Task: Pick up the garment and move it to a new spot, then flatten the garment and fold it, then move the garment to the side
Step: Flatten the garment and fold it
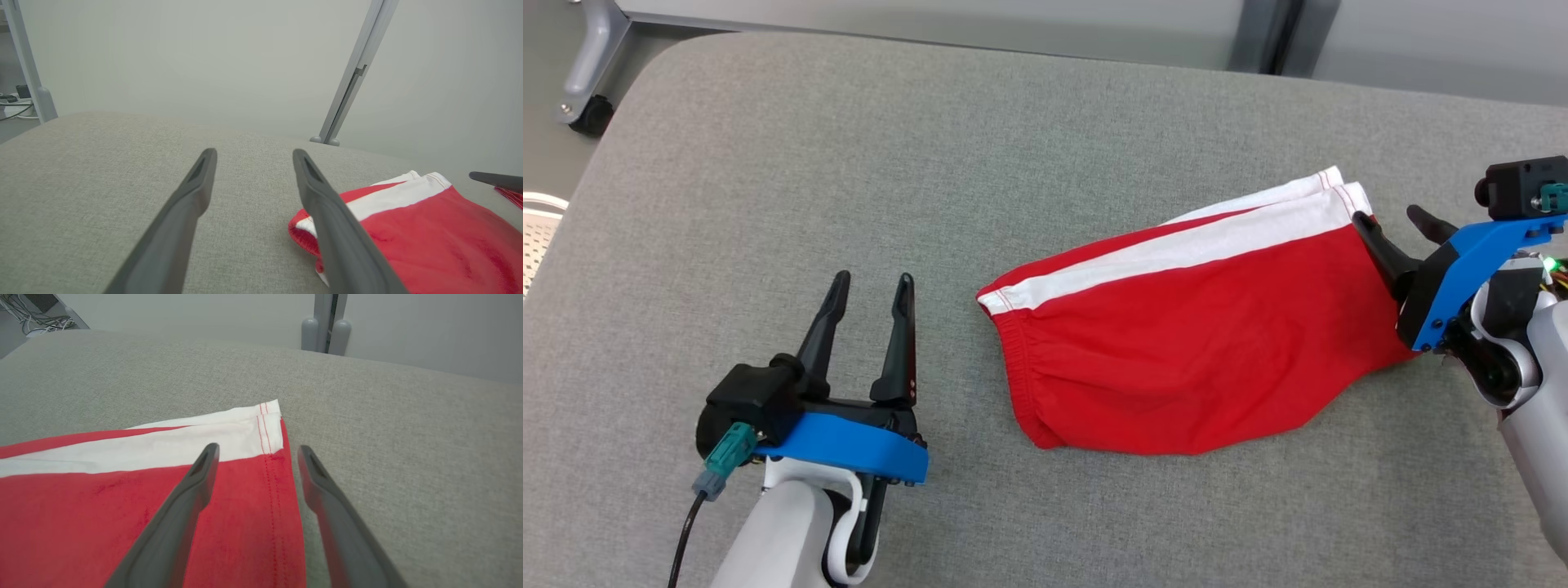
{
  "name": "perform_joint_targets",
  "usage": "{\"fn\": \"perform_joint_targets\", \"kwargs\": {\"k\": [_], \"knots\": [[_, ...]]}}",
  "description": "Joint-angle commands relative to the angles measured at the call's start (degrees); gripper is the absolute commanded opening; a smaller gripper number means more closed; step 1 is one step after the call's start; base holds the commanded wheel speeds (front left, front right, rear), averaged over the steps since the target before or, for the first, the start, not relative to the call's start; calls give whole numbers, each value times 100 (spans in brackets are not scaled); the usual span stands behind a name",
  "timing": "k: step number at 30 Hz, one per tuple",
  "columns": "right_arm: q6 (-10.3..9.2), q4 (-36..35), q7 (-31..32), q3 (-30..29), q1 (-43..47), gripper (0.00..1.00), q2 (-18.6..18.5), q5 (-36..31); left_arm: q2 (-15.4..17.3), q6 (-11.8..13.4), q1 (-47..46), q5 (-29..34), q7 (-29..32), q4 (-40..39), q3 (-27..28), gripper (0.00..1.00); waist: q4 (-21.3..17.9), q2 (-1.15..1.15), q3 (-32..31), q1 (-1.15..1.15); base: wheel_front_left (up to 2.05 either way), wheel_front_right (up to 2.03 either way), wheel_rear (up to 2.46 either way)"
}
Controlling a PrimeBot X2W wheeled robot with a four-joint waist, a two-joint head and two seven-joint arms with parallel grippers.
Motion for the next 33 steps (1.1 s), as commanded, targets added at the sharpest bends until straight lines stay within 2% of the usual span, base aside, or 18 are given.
{"fn": "perform_joint_targets", "kwargs": {"k": [1, 6, 15, 20, 21, 22, 23, 27, 33], "knots": [[0, 55, -11, -54, 38, 100, 42, -12, 5, 28, 79, 187, -11, -37, 66, 100, 4, 0, 41, 1, 0, 0, 0], [0, 337, -55, -334, -121, 100, 241, -88, -79, -37, 110, 751, -12, -50, 419, 100, -2, 0, 227, 1, 0, 0, 0], [0, 1092, -165, -817, -386, 100, 544, -528, -314, -222, 225, 997, -12, -106, 851, 100, 154, 0, 496, 1, 0, 0, 0], [9, 1399, 17, -750, -378, 99, 808, -769, -387, -278, 270, 1071, -12, -117, 947, 100, 206, 0, 522, 1, 0, 0, 0], [9, 1407, 54, -695, -348, 44, 844, -792, -393, -280, 276, 1077, -12, -108, 967, 100, 211, 0, 518, 1, 0, 0, 0], [10, 1394, 54, -665, -325, 10, 865, -803, -399, -287, 280, 1088, -12, -98, 986, 100, 213, 0, 511, 1, 0, 0, 0], [9, 1383, 55, -644, -297, 0, 863, -819, -408, -294, 284, 1097, -12, -86, 1000, 100, 213, 0, 497, 1, 0, 0, 0], [1, 1324, -103, -714, -216, 0, 763, -838, -435, -310, 318, 1113, -12, -47, 1057, 100, 178, 0, 393, 1, 0, 0, 0], [0, 1141, -602, -1289, 31, 0, 661, -985, -450, -332, 454, 1143, -12, 27, 1081, 100, 32, 0, 89, 1, 0, 0, 0]]}}
